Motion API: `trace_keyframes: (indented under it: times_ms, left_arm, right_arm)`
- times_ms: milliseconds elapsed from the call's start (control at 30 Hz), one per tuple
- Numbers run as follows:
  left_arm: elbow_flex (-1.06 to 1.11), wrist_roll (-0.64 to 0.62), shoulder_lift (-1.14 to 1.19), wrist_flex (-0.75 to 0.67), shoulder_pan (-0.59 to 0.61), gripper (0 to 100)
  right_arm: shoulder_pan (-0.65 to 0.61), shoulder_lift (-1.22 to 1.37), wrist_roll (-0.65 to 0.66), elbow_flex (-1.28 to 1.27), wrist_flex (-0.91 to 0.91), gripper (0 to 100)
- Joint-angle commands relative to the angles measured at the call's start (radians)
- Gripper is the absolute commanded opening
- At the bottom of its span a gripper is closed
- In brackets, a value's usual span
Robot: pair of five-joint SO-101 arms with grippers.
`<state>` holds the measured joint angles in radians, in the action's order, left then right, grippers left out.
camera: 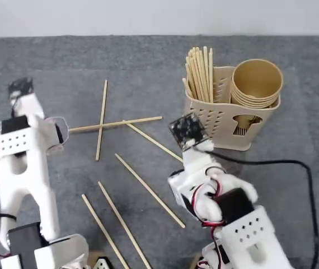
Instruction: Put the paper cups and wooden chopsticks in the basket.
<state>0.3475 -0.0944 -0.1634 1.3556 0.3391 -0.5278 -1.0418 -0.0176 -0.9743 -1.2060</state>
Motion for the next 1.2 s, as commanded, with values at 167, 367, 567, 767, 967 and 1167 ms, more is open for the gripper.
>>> trace_keyframes:
  times_ms: [167, 367, 567, 767, 967, 1167]
  left_arm:
    - [-0.292, 0.201, 0.130, 0.140, -0.152, 7]
    - [-0.561, 0.322, 0.456, 0.153, -0.212, 13]
    - [-0.954, 0.373, 0.747, 0.287, -0.253, 17]
    - [-1.340, 0.377, 1.039, 0.400, -0.285, 20]
    - [-1.509, 0.377, 1.249, 0.399, -0.285, 20]
    - [-1.543, 0.374, 1.318, 0.399, -0.272, 20]
  right_arm:
    - [0.173, -0.027, -0.012, -0.087, 0.133, 2.0]
    - [0.232, -0.028, -0.060, -0.115, 0.134, 2.0]
    - [0.239, -0.028, -0.068, -0.117, 0.134, 2.0]
    - [0.274, -0.028, -0.064, -0.118, 0.134, 2.0]
    - [0.274, -0.036, -0.063, -0.183, 0.205, 2.0]
    - [0.272, -0.038, -0.063, -0.227, 0.268, 2.0]
